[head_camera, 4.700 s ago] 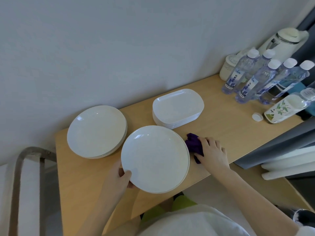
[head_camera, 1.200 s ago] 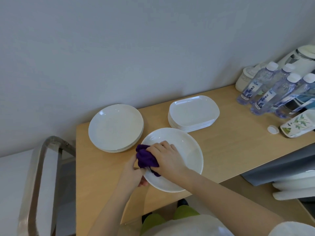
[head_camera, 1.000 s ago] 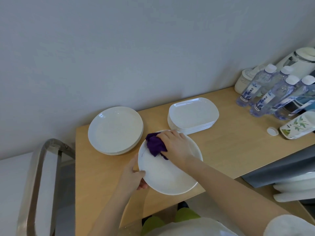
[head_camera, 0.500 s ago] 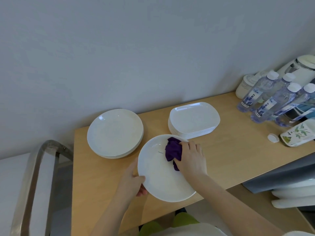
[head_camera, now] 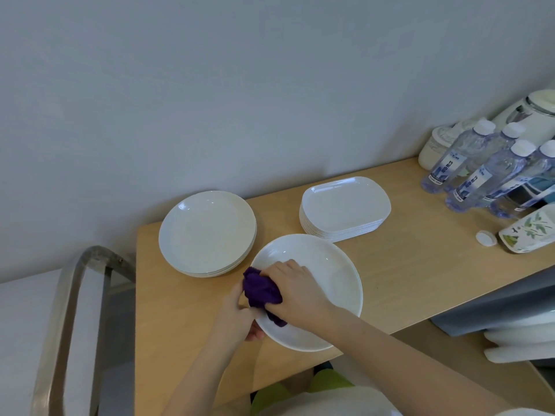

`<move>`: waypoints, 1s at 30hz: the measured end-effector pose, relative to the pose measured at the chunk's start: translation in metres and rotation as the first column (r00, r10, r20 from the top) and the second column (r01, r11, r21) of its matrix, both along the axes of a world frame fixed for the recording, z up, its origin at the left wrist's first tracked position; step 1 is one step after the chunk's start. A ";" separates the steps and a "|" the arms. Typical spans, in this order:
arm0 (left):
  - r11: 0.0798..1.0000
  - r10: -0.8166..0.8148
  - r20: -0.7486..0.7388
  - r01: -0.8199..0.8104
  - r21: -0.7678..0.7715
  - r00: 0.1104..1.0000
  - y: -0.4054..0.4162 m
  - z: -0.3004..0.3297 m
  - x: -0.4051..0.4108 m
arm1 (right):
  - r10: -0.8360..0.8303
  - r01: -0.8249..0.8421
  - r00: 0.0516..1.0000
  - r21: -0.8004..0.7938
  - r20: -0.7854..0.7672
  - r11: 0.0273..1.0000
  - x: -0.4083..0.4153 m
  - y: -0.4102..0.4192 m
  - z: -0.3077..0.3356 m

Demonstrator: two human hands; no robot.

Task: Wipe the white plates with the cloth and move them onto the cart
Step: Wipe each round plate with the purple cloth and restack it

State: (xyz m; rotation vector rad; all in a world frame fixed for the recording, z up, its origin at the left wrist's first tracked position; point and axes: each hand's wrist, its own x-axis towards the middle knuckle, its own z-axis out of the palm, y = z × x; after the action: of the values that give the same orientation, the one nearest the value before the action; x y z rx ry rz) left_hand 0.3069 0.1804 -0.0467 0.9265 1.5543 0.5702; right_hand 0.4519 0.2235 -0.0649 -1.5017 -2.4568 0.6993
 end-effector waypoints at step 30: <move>0.997 0.058 0.071 -0.053 -0.061 0.996 -0.001 -0.005 -0.002 | -0.228 0.195 0.951 0.169 0.209 0.966 -0.007 0.025 -0.007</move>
State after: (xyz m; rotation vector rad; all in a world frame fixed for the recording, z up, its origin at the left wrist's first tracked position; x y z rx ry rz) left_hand 0.3047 0.1794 -0.0515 0.8114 1.5271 0.5882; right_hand 0.4445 0.2482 -0.0714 -1.8392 -2.3871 0.3146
